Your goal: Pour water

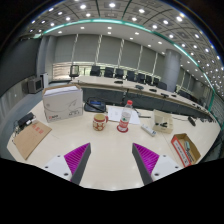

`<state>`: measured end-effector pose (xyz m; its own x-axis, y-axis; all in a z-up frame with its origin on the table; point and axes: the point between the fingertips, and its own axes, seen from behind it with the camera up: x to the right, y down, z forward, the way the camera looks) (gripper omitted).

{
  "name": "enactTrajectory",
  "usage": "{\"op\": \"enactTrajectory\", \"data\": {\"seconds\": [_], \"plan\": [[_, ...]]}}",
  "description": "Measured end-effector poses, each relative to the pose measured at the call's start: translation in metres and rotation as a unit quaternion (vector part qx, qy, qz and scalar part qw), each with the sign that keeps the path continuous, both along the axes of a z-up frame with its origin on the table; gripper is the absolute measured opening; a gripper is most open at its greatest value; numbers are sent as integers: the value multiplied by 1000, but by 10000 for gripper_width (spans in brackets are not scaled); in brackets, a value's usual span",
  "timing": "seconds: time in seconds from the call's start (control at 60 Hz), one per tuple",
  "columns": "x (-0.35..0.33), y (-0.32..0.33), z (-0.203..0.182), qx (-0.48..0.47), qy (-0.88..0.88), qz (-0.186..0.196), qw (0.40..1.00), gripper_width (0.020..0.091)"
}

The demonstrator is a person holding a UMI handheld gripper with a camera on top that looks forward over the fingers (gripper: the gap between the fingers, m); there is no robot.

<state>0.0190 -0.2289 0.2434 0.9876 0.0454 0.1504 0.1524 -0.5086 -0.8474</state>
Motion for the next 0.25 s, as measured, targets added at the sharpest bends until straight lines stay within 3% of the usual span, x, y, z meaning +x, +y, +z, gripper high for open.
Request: {"op": "enactTrajectory", "data": {"seconds": [0.25], "plan": [[2, -18, 28, 26, -21, -15, 999, 857]]}}
